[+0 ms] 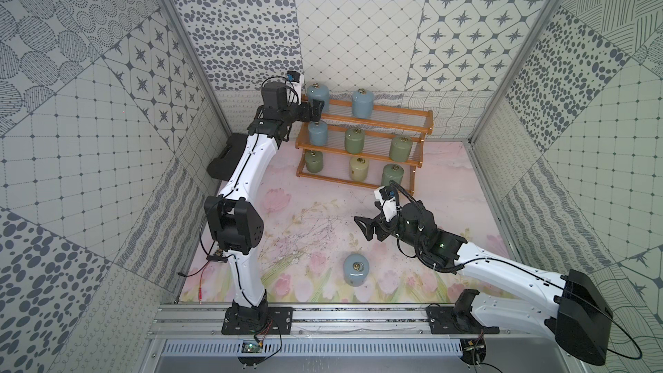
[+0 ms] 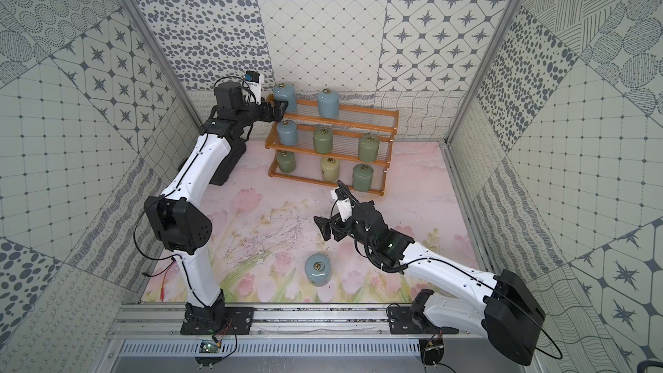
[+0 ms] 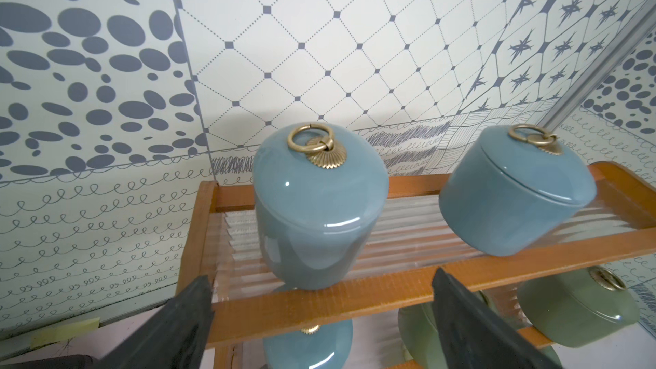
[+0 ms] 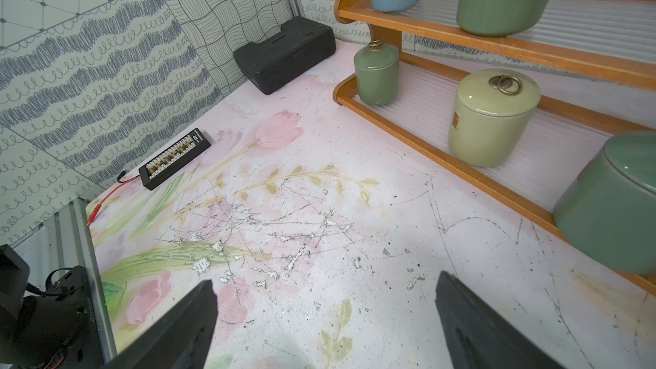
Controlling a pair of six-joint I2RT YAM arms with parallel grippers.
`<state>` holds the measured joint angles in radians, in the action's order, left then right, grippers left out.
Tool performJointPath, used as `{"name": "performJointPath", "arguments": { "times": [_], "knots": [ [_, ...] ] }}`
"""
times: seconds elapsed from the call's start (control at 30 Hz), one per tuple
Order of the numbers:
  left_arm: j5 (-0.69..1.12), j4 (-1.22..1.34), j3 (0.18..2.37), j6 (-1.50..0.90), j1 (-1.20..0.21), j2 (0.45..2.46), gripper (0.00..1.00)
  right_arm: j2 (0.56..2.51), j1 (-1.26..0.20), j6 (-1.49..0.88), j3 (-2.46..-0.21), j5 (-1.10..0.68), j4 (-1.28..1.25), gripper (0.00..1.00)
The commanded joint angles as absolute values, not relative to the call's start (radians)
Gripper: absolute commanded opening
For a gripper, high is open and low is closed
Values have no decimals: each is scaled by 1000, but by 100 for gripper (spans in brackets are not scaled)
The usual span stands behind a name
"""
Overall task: Remove the tea canisters from the shelf
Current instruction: Pick up the tea canister from the shelf.
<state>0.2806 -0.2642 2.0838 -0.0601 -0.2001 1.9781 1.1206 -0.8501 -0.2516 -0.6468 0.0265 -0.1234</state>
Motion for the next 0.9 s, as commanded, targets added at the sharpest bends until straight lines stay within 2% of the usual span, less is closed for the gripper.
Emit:
{"name": "performJointPath", "arguments": {
  "times": [0.0,0.17,0.87],
  "knots": [
    [301,-210,2173,-16,-196,2051,100,1109,-844,-268,-663,19,-150,100],
    [256,-176,2237,-38,-193,2109,100,1115,-843,-268,-663,26,-147,100],
    [306,-96,2408,-110,-191,2289,100,1124,-825,-265,-671,41,-129,100]
  ]
}}
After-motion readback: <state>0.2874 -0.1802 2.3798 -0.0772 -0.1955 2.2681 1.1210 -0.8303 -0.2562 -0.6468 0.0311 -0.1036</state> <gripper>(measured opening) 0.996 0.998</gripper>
